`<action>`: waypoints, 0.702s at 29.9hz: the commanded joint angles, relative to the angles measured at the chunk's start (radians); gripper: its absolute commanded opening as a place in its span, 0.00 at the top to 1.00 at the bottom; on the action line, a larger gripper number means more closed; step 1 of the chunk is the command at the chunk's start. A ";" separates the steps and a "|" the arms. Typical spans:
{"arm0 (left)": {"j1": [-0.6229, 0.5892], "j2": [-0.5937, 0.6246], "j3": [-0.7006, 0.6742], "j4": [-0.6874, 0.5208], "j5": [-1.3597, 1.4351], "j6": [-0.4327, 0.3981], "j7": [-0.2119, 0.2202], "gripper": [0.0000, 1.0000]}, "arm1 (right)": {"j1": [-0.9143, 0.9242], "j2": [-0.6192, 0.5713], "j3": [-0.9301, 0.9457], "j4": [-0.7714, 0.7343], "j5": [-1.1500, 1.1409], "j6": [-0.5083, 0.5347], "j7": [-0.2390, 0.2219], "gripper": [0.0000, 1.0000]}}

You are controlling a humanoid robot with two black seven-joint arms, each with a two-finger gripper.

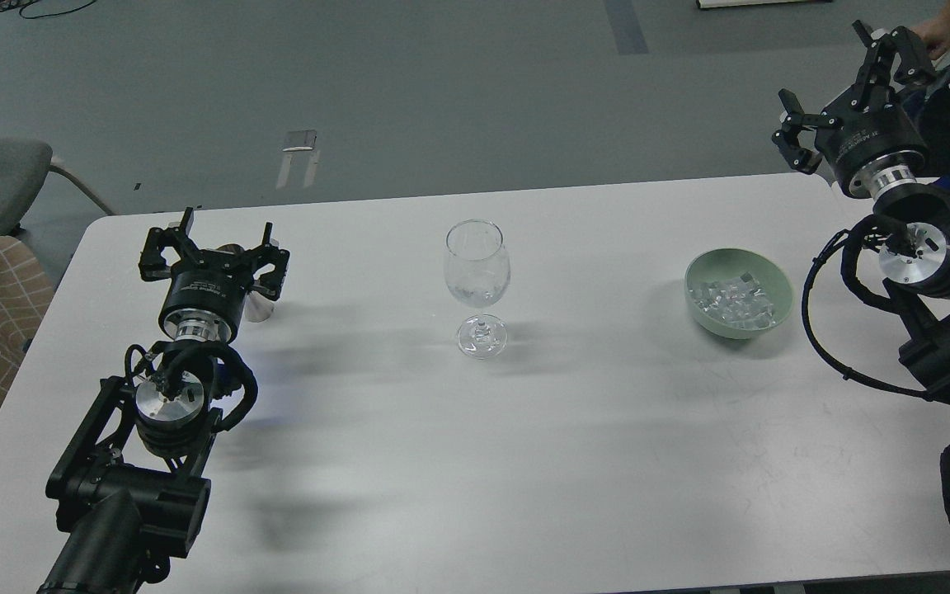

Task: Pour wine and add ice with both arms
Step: 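Raise the open left gripper away from the jigger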

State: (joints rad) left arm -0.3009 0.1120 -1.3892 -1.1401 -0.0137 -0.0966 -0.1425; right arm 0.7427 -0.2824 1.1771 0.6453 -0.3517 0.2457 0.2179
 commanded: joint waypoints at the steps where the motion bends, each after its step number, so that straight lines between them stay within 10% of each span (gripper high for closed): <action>1: 0.009 0.017 0.001 -0.105 0.001 0.032 0.001 0.03 | 0.001 -0.001 0.006 0.013 0.000 0.000 0.000 0.00; 21: -0.310 0.293 0.213 0.003 0.206 0.123 0.044 0.02 | 0.001 -0.061 -0.072 0.074 -0.140 -0.042 -0.002 0.00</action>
State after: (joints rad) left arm -0.6001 0.4009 -1.1687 -1.1532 0.2015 0.0176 -0.0986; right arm 0.7426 -0.3280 1.1439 0.7195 -0.4009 0.2311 0.2164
